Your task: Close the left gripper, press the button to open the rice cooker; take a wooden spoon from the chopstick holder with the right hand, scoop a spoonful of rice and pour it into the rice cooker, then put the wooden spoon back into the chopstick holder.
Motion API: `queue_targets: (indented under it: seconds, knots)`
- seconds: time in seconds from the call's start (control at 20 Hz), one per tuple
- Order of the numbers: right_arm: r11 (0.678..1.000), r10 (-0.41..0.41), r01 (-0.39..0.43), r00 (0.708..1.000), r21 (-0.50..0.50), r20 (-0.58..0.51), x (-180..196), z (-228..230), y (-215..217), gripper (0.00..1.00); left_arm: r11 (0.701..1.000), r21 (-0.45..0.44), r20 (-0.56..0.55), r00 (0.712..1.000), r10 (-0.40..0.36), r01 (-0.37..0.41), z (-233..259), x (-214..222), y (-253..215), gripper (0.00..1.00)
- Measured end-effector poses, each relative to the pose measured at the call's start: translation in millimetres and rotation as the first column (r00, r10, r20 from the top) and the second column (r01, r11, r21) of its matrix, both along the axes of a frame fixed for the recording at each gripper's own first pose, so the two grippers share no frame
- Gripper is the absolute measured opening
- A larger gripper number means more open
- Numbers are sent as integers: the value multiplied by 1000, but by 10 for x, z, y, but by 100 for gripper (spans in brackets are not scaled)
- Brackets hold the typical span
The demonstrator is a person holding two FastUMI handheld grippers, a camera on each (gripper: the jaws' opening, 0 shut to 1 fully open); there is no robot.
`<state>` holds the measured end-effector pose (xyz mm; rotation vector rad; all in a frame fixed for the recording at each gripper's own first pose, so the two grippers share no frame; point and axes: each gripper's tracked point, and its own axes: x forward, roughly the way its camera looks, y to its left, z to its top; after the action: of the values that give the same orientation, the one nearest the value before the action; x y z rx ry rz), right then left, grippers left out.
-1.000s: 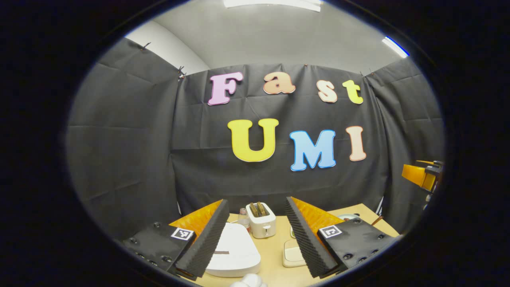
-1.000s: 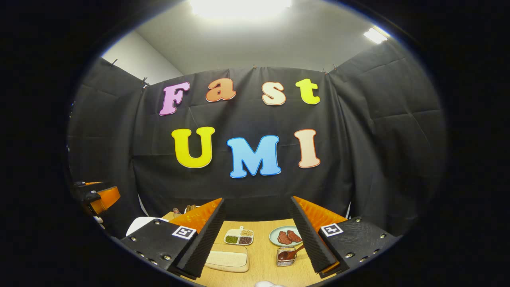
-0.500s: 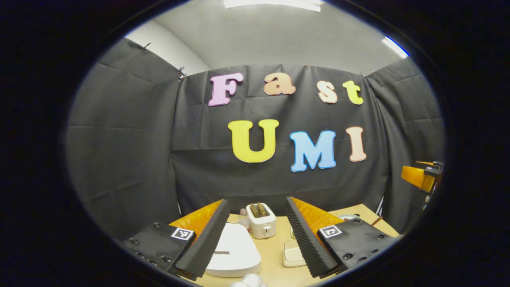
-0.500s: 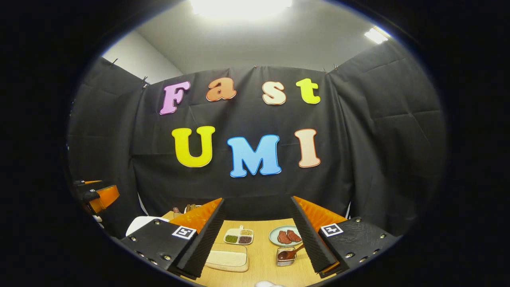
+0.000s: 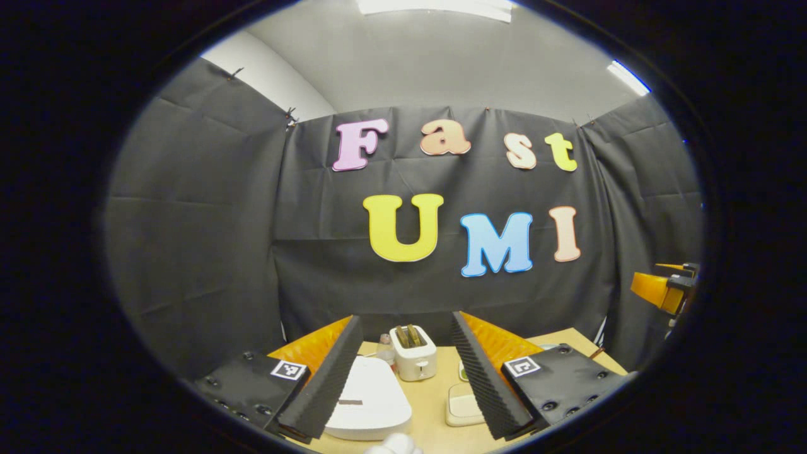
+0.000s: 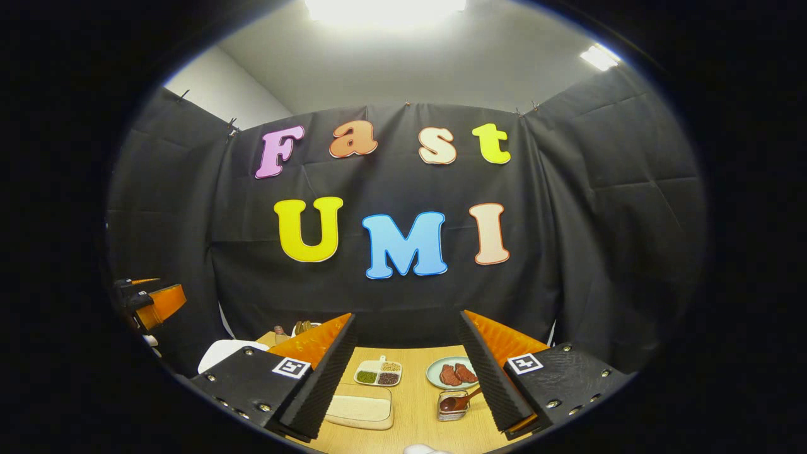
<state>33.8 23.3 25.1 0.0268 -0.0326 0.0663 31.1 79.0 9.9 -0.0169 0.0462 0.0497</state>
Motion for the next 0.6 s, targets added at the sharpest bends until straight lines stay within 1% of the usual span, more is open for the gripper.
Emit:
queue_targets:
  seconds: [0.15,0.25,0.4,0.6]
  knots:
    - [1000,-1,1,1000,-2,-1,-18,-6,3,98,1000,-1,4,1000,-1,1,24,-1,-1,100]
    - [1000,-3,3,1000,-1,-1,-17,-4,-5,98,1000,0,7,1000,-1,1,28,-9,2,96]
    - [1000,-5,5,1000,-6,2,-32,-2,-11,97,1000,-6,6,1000,-3,4,29,-4,2,100]
    - [1000,-4,4,1000,-5,-1,-28,-3,0,98,1000,-4,10,1000,-6,6,34,-12,-12,100]
